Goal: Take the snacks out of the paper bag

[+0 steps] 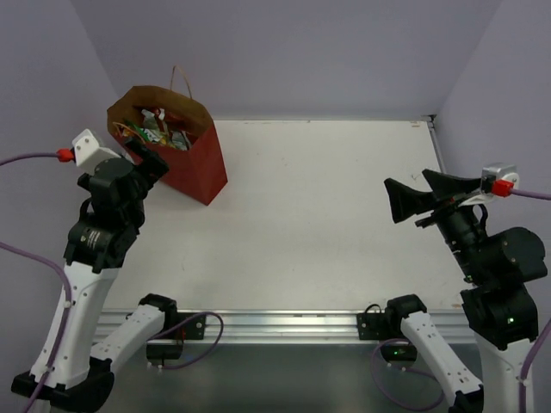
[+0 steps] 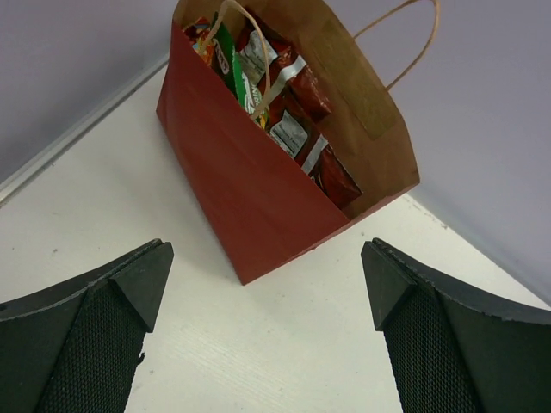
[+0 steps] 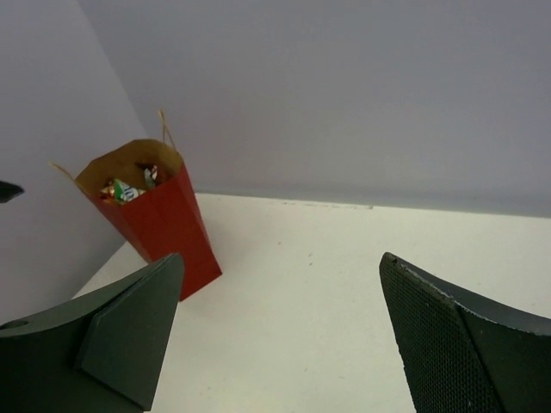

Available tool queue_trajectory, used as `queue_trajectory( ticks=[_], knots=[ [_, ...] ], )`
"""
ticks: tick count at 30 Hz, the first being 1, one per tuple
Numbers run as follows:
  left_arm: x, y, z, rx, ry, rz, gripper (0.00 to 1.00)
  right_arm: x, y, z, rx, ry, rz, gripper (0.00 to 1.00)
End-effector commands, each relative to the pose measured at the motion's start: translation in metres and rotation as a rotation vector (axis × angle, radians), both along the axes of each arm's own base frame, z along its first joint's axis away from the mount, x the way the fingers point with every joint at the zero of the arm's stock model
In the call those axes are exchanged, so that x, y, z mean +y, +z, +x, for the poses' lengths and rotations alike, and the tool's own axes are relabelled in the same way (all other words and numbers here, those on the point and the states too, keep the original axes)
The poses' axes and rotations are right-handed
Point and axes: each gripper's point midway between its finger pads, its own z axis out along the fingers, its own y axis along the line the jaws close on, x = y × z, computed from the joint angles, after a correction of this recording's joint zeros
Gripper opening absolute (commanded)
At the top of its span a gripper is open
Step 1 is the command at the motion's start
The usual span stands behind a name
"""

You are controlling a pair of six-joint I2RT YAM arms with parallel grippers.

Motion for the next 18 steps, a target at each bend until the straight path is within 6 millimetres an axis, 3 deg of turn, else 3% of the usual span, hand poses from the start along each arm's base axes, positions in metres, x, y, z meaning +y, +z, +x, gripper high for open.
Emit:
queue_trajectory(
  ticks=[1,4,6,9,14,18],
  knots=[
    [-0.002,0.006,0.029,-0.030,0.090,-0.098,1.00,0.025,-0.033,0.011,0.140,0.120,0.026,0.99],
    [-0.006,-0.003,0.064,0.000,0.135,-0.097,1.00,0.043,-0.054,0.009,0.206,0.219,0.057,0.99],
    [-0.006,0.002,0.079,-0.023,0.165,-0.104,1.00,0.053,-0.068,0.009,0.239,0.272,0.073,0.99],
    [-0.002,-0.009,0.106,-0.008,0.229,-0.071,1.00,0.065,-0.079,0.004,0.271,0.351,0.096,0.99],
    [0.015,-0.043,0.143,0.097,0.326,-0.069,1.00,0.067,-0.100,0.003,0.318,0.361,0.089,0.99],
    [0.028,-0.050,0.160,0.128,0.384,-0.055,1.00,0.058,-0.104,0.006,0.308,0.307,0.054,0.99]
  ],
)
